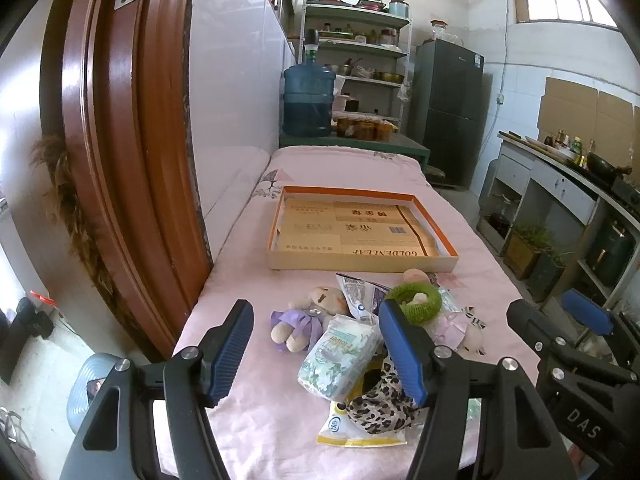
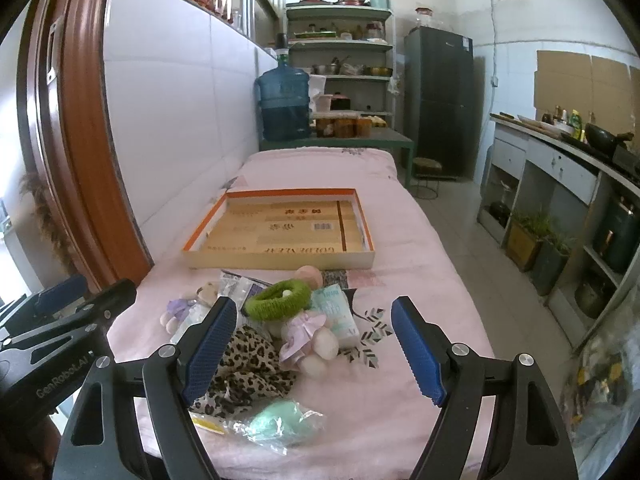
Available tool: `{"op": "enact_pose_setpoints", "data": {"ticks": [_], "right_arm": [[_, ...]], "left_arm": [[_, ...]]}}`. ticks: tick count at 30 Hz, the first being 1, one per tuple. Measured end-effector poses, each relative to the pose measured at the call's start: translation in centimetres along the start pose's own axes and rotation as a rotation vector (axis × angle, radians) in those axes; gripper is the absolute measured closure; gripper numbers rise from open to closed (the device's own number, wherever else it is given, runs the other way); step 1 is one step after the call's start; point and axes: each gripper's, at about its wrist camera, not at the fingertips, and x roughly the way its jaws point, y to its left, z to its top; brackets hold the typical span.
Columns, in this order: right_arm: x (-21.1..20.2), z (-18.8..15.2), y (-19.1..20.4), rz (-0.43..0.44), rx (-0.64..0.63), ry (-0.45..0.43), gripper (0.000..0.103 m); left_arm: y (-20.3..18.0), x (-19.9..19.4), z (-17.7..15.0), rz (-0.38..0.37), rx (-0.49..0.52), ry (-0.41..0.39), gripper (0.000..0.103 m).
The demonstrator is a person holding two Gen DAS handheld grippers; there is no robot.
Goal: Organize soft objects
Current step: 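Move both grippers toward the pile of soft items on the bed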
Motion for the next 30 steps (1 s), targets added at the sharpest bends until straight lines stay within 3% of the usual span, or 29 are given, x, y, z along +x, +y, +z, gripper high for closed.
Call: {"op": "enact_pose_setpoints", "data": {"ticks": [30], "right_arm": [[1.2,-0.6,-0.5,-0.013,0.019,0.045,0.022]], "left_arm": [[1.1,1.1,-0.7,-0.028,-0.034,0.036,0.038]]}}
